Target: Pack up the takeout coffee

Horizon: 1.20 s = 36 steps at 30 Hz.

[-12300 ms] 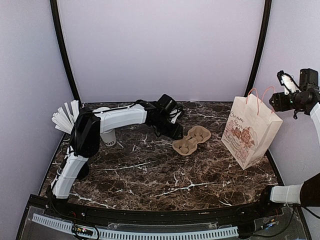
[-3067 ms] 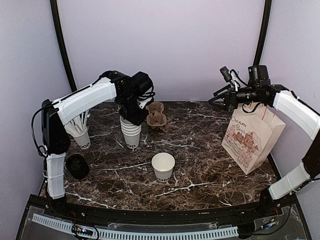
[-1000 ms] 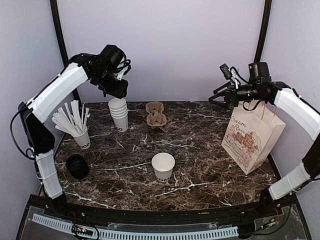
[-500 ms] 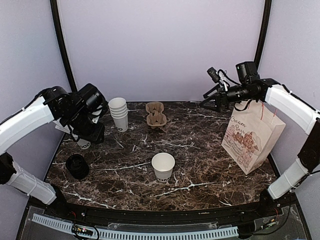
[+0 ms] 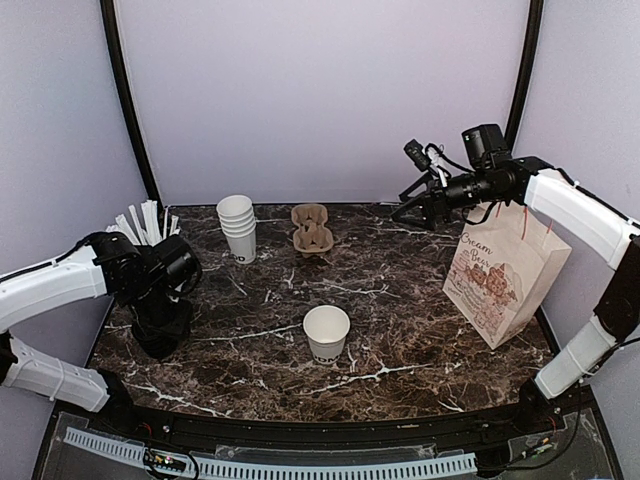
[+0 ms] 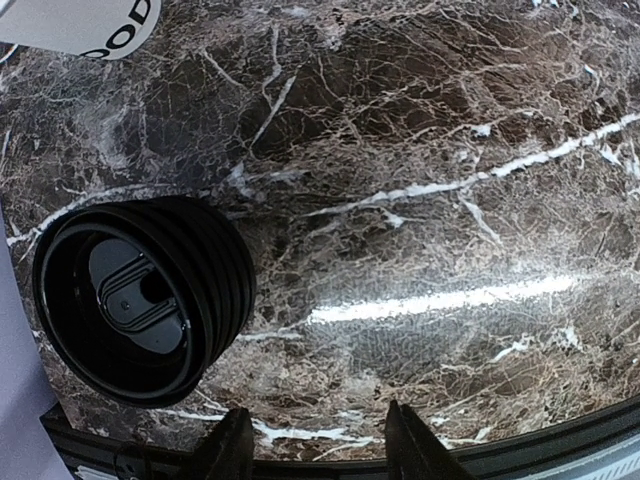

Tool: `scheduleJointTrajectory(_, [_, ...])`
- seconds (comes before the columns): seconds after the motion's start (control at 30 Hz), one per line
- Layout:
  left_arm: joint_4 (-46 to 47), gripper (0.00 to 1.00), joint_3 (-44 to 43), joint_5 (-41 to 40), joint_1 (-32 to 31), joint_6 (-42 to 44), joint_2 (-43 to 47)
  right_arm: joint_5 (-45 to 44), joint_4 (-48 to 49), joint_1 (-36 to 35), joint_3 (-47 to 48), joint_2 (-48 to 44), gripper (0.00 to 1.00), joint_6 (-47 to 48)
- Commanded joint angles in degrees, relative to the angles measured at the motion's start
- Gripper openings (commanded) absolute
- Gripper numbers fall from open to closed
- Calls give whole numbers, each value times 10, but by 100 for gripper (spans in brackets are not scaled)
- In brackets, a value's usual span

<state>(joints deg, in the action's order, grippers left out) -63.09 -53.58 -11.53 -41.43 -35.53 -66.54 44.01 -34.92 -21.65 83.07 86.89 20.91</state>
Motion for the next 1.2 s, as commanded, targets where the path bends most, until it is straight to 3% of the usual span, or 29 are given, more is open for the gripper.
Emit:
scheduleJointTrajectory(0.0, [14,49,10,-37,6,-37,-7,-9,0,-4,2,-12,89,7])
scheduleJointTrajectory(0.23, [56,51,12,-19,127,10,10,-11,4,-4,-10,-18,89,7])
scheduleJointTrajectory(0.43, [87,47,12,24,178,42,-23,-11,5,-5,-14,-19,89,8])
scheduleJointTrajectory(1.17, [70,21,23,19,199,25,-63,-11,5,-6,-22,-17,89,14])
